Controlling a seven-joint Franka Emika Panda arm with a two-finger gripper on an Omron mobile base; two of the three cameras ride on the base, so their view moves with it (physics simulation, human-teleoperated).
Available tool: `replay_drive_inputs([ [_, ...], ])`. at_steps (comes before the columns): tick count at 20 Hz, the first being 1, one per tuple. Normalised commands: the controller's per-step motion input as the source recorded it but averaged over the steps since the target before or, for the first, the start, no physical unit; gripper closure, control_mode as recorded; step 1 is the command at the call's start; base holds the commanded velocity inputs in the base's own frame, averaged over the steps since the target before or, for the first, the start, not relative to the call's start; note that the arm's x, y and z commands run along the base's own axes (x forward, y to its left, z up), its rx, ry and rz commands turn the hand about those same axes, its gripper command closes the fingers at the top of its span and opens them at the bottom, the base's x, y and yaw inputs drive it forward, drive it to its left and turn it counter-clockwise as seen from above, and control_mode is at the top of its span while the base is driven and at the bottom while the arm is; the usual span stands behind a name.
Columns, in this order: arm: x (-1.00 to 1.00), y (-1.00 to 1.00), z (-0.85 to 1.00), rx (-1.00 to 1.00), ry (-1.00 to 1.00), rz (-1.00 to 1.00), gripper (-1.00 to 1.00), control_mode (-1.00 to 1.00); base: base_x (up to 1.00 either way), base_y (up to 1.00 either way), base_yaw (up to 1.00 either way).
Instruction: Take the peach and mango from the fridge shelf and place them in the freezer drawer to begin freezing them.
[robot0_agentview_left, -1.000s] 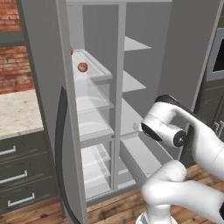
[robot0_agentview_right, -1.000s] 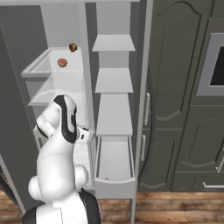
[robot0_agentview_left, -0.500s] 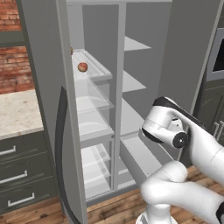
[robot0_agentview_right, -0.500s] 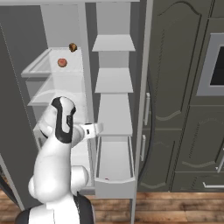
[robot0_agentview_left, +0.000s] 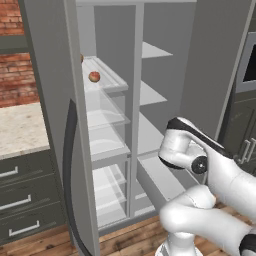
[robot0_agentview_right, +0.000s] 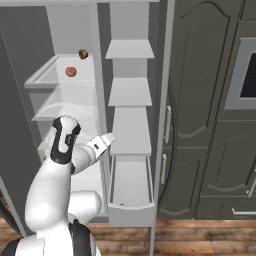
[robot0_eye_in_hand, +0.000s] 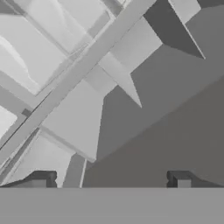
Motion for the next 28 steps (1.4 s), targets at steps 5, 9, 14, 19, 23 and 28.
replay_drive_inputs([
  [5, -0.33, -0.12, 0.45, -0.75, 0.08, 0.06, -1.0, -1.0, 0.0, 0.0, 0.0],
  [9, -0.37, -0.07, 0.83, -0.68, 0.03, 0.04, -1.0, -1.0, 0.0, 0.0, 0.0],
  [14, -0.23, -0.02, 0.84, -0.64, 0.02, 0.0, -1.0, -1.0, 0.0, 0.0, 0.0],
  [19, -0.32, -0.24, 0.65, -0.65, 0.06, 0.0, -1.0, -1.0, 0.0, 0.0, 0.0],
  [23, -0.44, -0.36, 0.58, -0.63, 0.12, 0.0, -1.0, -1.0, 0.0, 0.0, 0.0],
  [28, -0.41, -0.32, 0.1, -0.56, 0.17, -0.02, -1.0, -1.0, 0.0, 0.0, 0.0],
])
